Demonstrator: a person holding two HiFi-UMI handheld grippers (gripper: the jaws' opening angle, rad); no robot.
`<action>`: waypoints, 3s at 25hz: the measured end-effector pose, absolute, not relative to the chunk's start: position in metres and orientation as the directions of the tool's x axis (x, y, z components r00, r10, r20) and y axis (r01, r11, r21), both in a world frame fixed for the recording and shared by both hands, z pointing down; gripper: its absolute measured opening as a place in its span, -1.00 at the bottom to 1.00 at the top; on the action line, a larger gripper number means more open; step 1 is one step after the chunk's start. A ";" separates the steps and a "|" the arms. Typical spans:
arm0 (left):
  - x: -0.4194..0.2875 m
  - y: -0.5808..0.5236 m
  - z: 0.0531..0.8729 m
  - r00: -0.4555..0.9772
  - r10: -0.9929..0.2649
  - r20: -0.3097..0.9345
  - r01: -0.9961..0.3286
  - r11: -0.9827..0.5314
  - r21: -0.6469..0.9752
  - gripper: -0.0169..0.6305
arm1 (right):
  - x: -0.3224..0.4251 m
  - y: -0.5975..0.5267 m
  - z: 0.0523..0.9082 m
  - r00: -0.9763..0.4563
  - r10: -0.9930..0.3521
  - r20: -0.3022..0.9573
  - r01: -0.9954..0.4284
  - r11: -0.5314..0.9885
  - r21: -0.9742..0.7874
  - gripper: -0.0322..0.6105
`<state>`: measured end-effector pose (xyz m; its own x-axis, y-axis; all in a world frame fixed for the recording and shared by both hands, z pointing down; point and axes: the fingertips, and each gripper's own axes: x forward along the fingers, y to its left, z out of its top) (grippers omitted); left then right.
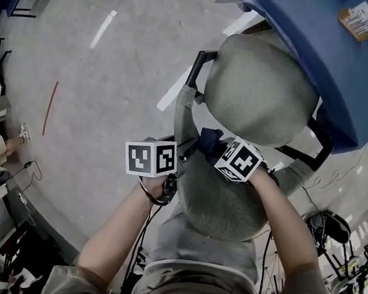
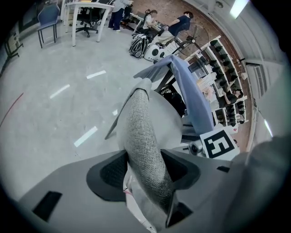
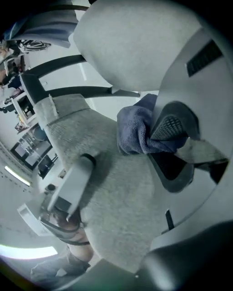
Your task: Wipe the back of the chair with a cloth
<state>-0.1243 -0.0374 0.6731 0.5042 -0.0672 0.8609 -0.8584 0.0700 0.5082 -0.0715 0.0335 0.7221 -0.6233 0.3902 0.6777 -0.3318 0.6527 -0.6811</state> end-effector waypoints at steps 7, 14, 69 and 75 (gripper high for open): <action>-0.124 -0.038 0.674 0.506 -0.074 0.859 -0.857 0.071 0.511 -0.19 | 0.044 0.099 0.718 -0.313 0.582 0.751 -0.303 0.688 -0.660 -0.65; -0.123 -0.038 0.675 0.507 -0.085 0.858 -0.855 0.077 0.513 -0.19 | 0.178 0.092 0.706 0.035 0.559 0.828 -0.358 0.781 -0.512 -0.65; -0.120 -0.040 0.676 0.527 -0.099 0.844 -0.843 0.059 0.534 -0.17 | 0.041 0.117 0.651 -0.395 0.488 0.778 -0.353 0.702 -0.619 -0.66; -0.119 -0.039 0.677 0.521 -0.082 0.849 -0.850 0.041 0.525 -0.16 | -0.058 0.072 0.622 -0.548 0.385 0.742 -0.282 0.751 -0.598 -0.66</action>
<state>-0.1190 -0.0395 0.6775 0.5211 -0.0824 0.8495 -0.8499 0.0411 0.5254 -0.0585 0.0724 0.6220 -0.5483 0.3854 0.7422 -0.2817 0.7505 -0.5978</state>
